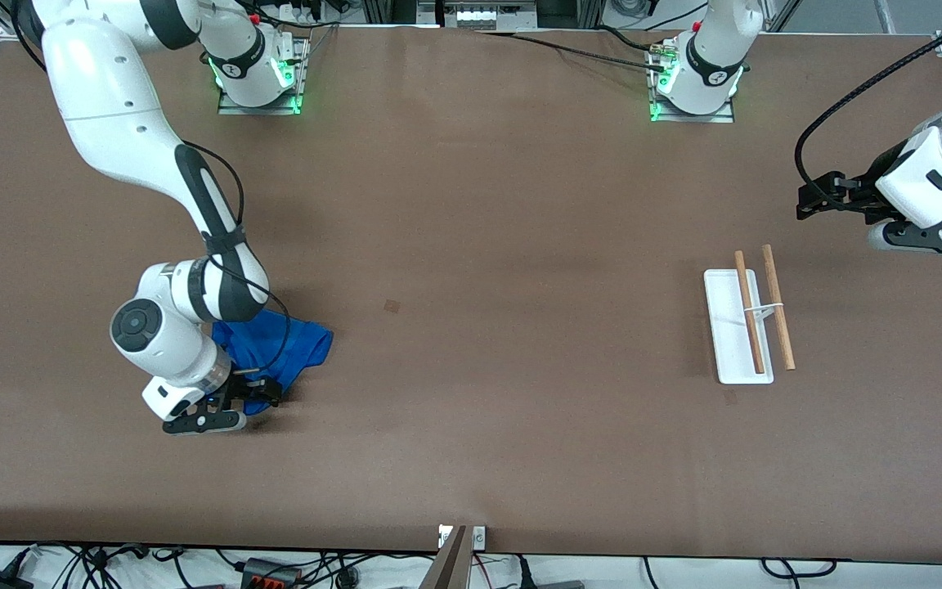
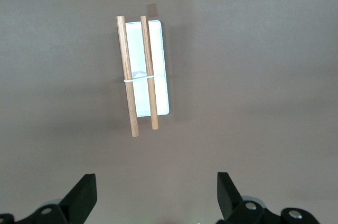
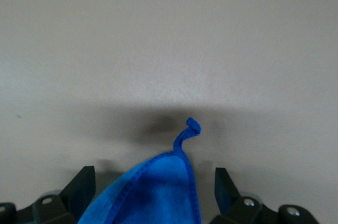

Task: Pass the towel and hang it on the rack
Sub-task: 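Grasp the blue towel's corner with the right gripper and lift it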

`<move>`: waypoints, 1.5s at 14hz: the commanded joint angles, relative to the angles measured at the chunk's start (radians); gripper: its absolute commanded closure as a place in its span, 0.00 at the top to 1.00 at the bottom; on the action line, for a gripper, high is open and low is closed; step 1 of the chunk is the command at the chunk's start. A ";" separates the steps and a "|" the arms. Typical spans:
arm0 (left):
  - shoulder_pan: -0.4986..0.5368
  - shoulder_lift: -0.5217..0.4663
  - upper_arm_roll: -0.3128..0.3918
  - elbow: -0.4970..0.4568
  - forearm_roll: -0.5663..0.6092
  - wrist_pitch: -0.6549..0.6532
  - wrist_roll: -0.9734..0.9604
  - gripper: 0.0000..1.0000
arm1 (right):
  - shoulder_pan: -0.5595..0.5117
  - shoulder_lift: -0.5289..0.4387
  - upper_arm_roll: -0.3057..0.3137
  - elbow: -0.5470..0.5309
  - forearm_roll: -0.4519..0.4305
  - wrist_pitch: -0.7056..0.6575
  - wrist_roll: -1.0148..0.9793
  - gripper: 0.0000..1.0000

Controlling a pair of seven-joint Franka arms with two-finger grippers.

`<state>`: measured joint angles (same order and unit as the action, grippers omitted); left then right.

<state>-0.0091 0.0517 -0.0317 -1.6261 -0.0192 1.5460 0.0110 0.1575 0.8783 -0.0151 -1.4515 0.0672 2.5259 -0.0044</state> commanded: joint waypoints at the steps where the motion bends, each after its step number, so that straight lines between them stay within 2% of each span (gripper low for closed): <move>1: 0.008 0.017 -0.001 0.035 -0.018 -0.026 0.027 1.00 | -0.012 0.030 0.014 0.036 0.063 -0.007 -0.016 1.00; 3: 0.008 0.017 -0.001 0.035 -0.018 -0.026 0.029 1.00 | -0.012 0.031 0.015 0.039 0.072 -0.053 -0.016 0.98; 7: 0.008 0.017 -0.001 0.035 -0.018 -0.026 0.029 1.00 | -0.013 0.028 0.018 0.040 0.072 -0.081 -0.016 0.58; 11: 0.009 0.017 0.001 0.035 -0.018 -0.026 0.029 1.00 | -0.009 0.022 0.017 0.059 0.066 -0.084 -0.020 0.26; 12: 0.011 0.017 0.002 0.035 -0.018 -0.026 0.029 1.00 | -0.009 0.022 0.018 0.062 0.066 -0.102 -0.020 0.13; 14: 0.012 0.019 0.004 0.035 -0.022 -0.026 0.030 1.00 | -0.006 0.011 0.018 0.092 0.068 -0.166 -0.020 0.00; 18: 0.020 0.027 0.010 0.035 -0.041 -0.026 0.055 1.00 | 0.002 -0.027 0.024 0.187 0.071 -0.384 -0.019 0.00; 21: 0.018 0.042 0.009 0.034 -0.025 -0.027 0.050 1.00 | 0.001 -0.148 0.114 0.195 0.086 -0.502 -0.012 0.00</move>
<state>0.0030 0.0665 -0.0223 -1.6254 -0.0393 1.5454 0.0358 0.1598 0.8345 0.0443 -1.2394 0.1277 2.1042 -0.0075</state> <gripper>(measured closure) 0.000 0.969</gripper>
